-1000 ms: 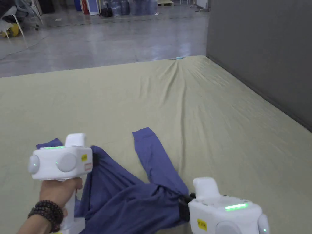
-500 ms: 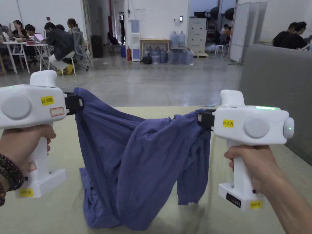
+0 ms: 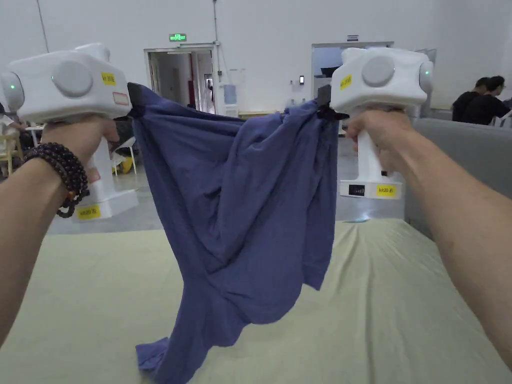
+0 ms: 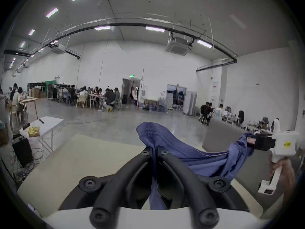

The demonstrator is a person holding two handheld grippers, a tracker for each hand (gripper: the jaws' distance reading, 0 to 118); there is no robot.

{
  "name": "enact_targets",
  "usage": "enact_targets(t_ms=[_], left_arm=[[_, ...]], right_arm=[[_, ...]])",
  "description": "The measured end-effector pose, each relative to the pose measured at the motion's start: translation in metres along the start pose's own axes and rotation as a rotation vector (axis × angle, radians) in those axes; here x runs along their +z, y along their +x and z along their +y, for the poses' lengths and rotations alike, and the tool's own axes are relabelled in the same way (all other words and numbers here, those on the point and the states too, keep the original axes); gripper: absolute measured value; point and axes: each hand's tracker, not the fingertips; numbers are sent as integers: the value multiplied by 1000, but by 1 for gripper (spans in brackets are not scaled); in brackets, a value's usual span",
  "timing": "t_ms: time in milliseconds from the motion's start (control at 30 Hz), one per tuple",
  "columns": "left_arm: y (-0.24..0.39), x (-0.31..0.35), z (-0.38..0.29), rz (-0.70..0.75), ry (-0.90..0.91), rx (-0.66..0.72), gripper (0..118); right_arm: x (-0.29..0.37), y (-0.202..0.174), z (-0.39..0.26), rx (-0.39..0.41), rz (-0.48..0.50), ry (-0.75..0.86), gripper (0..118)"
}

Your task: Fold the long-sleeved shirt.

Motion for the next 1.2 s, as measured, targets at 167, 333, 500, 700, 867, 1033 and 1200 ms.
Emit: enact_targets(t_ms=[167, 333, 500, 700, 867, 1033, 1200], left_arm=[[7, -23, -17, 4, -15, -16, 0], [-4, -49, -109, 11, -169, -14, 0], [-16, -58, -214, -9, -331, -63, 0], [-30, -11, -269, -81, -350, -25, 0], [-34, 86, -333, -117, -380, -34, 0], [-44, 175, -428, -106, -622, -27, 0], [-50, 245, -503, -94, -771, -42, 0]], right_arm=[[-10, 12, -24, -37, -10, -7, 5], [-39, 31, -124, -54, -41, -129, 5], [-59, 49, -248, -89, -62, -303, 5], [-33, 66, -318, -154, -36, -353, 5], [60, 42, -382, 2, -48, -359, 5], [159, 22, -471, -26, -52, -472, 5], [221, 10, -537, 25, -72, -654, 5]])
